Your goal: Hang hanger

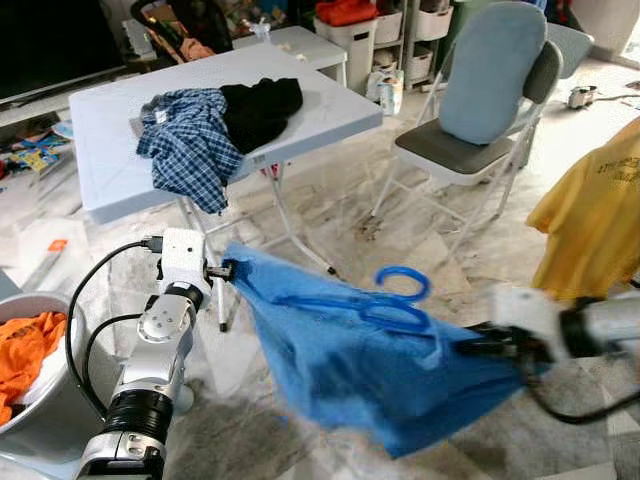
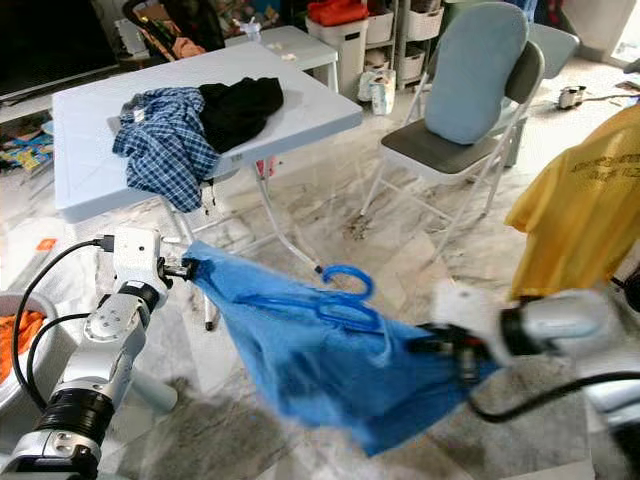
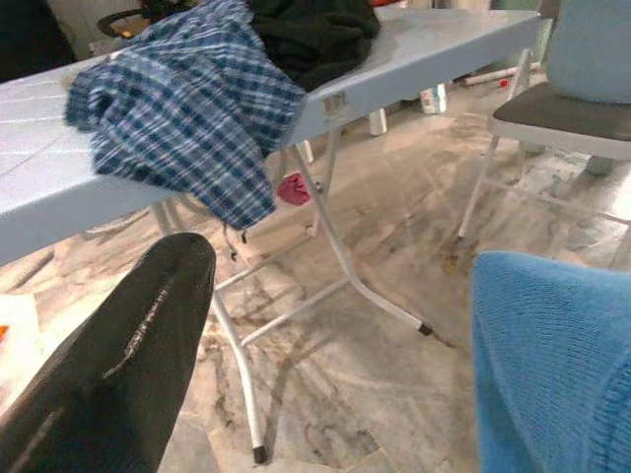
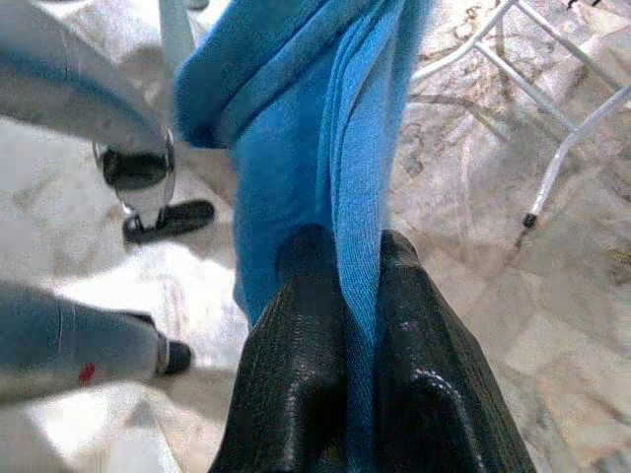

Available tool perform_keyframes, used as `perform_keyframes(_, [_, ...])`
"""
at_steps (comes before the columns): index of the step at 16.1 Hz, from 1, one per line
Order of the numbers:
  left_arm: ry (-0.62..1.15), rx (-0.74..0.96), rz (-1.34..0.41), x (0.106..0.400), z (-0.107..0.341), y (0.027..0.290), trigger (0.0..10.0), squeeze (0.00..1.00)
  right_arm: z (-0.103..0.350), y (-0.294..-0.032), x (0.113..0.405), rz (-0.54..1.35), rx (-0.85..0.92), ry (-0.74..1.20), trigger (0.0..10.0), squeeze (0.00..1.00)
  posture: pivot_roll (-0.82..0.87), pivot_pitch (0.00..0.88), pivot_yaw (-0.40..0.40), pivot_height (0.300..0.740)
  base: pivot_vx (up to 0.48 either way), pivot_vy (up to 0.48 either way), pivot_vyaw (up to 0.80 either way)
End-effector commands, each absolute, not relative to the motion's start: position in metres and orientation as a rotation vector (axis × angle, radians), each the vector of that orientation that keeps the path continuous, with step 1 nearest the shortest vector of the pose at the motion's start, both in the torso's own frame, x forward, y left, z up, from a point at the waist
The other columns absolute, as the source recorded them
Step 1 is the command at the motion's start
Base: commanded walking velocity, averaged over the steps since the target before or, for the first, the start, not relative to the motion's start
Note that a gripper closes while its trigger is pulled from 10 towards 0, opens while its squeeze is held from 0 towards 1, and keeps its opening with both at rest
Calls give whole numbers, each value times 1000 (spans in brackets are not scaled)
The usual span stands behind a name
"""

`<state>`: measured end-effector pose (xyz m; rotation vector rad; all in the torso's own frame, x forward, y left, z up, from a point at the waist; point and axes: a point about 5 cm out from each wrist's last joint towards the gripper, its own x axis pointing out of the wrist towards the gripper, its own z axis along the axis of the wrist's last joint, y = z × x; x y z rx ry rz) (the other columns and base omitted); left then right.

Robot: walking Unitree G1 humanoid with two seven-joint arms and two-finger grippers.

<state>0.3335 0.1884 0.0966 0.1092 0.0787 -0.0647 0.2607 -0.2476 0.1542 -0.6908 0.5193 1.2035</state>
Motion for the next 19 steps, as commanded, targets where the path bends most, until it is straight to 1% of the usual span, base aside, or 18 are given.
perform_keyframes(1, [68, 107, -32, 335, 102, 198, 10000, 0, 155, -257, 254, 1248, -723, 566, 10000, 0, -171, 0, 90, 740, 0, 0, 0])
perform_keyframes(3, [74, 109, -38, 335, 100, 196, 10000, 0, 159, -262, 246, 1302, -715, 602, 10000, 0, -171, 0, 91, 740, 0, 0, 0])
perform_keyframes(5, [84, 108, -36, 334, 98, 197, 10000, 0, 165, -266, 242, 1338, -715, 589, 10000, 0, -171, 0, 94, 740, 0, 0, 0])
perform_keyframes(7, [116, 89, -34, 332, 92, 198, 10000, 0, 180, -263, 245, 1347, -647, 523, 10000, 0, -172, 0, 96, 740, 0, 0, 0])
perform_keyframes(9, [152, 89, -70, 328, 83, 189, 10000, 0, 203, -256, 263, 1263, -606, 363, 10000, 0, -174, 0, 97, 740, 0, 0, 0])
perform_keyframes(11, [175, 80, -99, 326, 78, 183, 10000, 0, 212, -249, 269, 1242, -569, 283, 10000, 0, -173, 0, 95, 740, 0, 0, 0])
perform_keyframes(12, [181, 69, -123, 325, 77, 179, 10000, 0, 210, -247, 268, 1260, -578, 296, 10000, 0, -173, 0, 95, 740, 0, 0, 0])
perform_keyframes(14, [175, 71, -117, 326, 79, 181, 10000, 0, 190, -252, 261, 1282, -679, 398, 10000, 0, -169, 0, 93, 740, 0, 0, 0])
perform_keyframes(15, [178, 75, -110, 326, 80, 184, 10000, 0, 186, -251, 262, 1273, -658, 396, 10000, 0, -164, 0, 92, 740, 0, 0, 0])
perform_keyframes(17, [164, 71, -85, 329, 85, 189, 10000, 0, 174, -249, 252, 1359, -674, 486, 10000, 0, -160, 0, 91, 740, 0, 0, 0])
perform_keyframes(18, [163, 73, -81, 329, 86, 190, 10000, 0, 162, -256, 248, 1372, -747, 559, 10000, 0, -156, 0, 88, 740, 0, 0, 0])
perform_keyframes(19, [165, 75, -81, 329, 85, 191, 10000, 0, 157, -260, 251, 1341, -798, 566, 10000, 0, -156, 0, 88, 740, 0, 0, 0])
